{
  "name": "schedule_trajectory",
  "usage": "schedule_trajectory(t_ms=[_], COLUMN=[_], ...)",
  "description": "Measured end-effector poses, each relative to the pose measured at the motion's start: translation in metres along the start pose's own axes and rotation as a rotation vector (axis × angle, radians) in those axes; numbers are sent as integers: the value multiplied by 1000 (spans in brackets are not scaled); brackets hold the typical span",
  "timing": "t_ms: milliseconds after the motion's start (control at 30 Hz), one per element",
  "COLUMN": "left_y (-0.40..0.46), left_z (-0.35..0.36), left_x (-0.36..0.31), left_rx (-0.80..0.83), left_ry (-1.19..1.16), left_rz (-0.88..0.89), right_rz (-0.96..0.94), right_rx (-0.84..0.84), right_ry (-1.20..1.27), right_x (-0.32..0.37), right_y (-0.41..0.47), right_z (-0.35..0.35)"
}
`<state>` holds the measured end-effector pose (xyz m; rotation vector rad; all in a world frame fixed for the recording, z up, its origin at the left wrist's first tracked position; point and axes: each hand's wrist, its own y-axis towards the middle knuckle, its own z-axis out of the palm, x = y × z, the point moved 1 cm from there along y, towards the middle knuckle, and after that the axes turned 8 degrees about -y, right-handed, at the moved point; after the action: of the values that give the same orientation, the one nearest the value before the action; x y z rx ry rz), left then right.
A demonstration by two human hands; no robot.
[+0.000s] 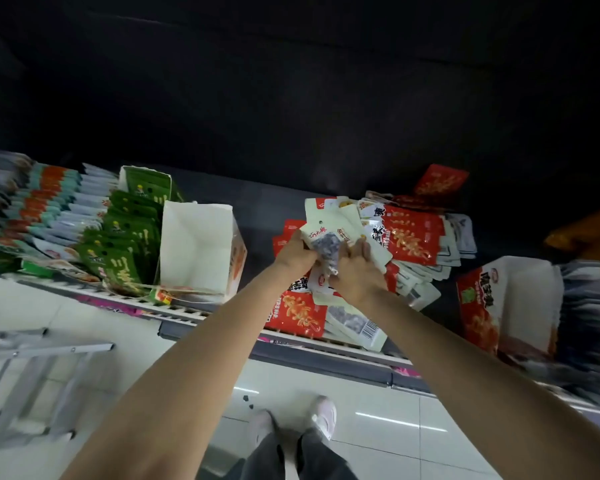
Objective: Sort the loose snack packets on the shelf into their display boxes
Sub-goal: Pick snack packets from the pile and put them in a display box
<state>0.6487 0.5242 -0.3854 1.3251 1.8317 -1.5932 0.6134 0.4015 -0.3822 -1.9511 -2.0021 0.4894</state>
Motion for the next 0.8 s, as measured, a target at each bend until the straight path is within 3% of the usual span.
schedule_trajectory(t_ms=[133,167,300,367,467,567,800], left_y=[-4,-12,-45,-65,-90,-112,-131], left_z=[-10,-12,-30,-49,-91,-132,-219], left_x=[-7,-13,-41,-54,-63,-60,-18], left_rx=[-24,-8,-29,-123,-245,-251,-312], left_ry=[-59,-71,-37,-60,-79,-2,35], left_rz=[39,53,252,394,529,595,571], right_rz=[-65,-63,36,-6,-61,-88,-232], right_rx=[-194,-226,-245,-205,-188,-186,-136], right_ry=[26,140,1026,1201,1137,1050,1088], right_x=[-15,-20,-24,-11,20,54,146], right_y=[-15,-18,-35,-45,-55,-59,-60], right_z=[-24,-31,-61,-74,-92,-101,-100])
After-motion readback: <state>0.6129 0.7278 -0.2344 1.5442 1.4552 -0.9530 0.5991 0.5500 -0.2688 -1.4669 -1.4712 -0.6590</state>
